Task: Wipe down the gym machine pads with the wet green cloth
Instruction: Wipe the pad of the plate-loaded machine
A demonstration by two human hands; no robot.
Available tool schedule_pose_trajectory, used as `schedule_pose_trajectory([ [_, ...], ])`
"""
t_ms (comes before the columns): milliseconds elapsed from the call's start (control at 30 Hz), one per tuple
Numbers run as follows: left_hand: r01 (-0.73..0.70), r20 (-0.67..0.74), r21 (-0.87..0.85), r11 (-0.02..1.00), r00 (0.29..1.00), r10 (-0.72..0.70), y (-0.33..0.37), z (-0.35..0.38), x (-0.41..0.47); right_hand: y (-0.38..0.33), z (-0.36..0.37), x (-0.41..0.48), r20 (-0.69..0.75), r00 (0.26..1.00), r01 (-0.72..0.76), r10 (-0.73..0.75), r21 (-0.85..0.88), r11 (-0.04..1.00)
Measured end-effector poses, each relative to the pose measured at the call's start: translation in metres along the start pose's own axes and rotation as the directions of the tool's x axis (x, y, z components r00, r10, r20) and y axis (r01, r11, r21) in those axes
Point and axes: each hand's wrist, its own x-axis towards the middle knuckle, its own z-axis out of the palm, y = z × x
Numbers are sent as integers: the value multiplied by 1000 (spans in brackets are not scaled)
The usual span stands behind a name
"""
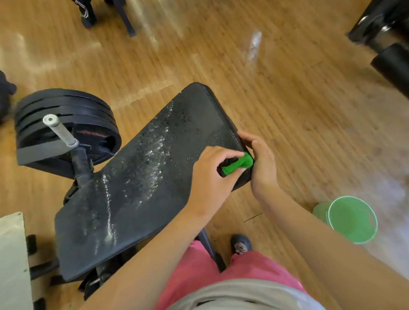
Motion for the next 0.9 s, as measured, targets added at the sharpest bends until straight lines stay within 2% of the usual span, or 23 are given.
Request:
schedule_pose_trajectory([
  [133, -110, 127, -1, 994, 986, 109, -3, -3, 3, 0, -1, -3, -22, 999, -41, 42, 51, 998],
  [233, -156, 179, 35, 987, 973, 148, -12, -6, 12, -9, 6, -13, -77, 997, -10, 11, 8, 1000],
  [333, -103, 123, 26, 994, 987, 99, -18, -10, 20, -11, 12, -18, -156, 986, 53, -60, -50, 997],
  [433, -3, 53, -13, 1000, 999, 4, -23, -15, 30, -5, 12, -15, -158, 984, 64, -83, -122, 990],
  [567, 23, 30, 19, 1000, 999, -24, -23, -13, 35, -6, 4, 2, -20, 994, 98, -104, -197, 976],
  [767, 186, -116, -65, 980, 974, -192, -7, -1, 19, -22, -14, 25, 250, 963, 178, -100, -314, 933],
  [900, 290, -179, -112, 950, 935, -306, 8, 9, -2, -21, -15, 27, 327, 941, 212, -86, -374, 903],
])
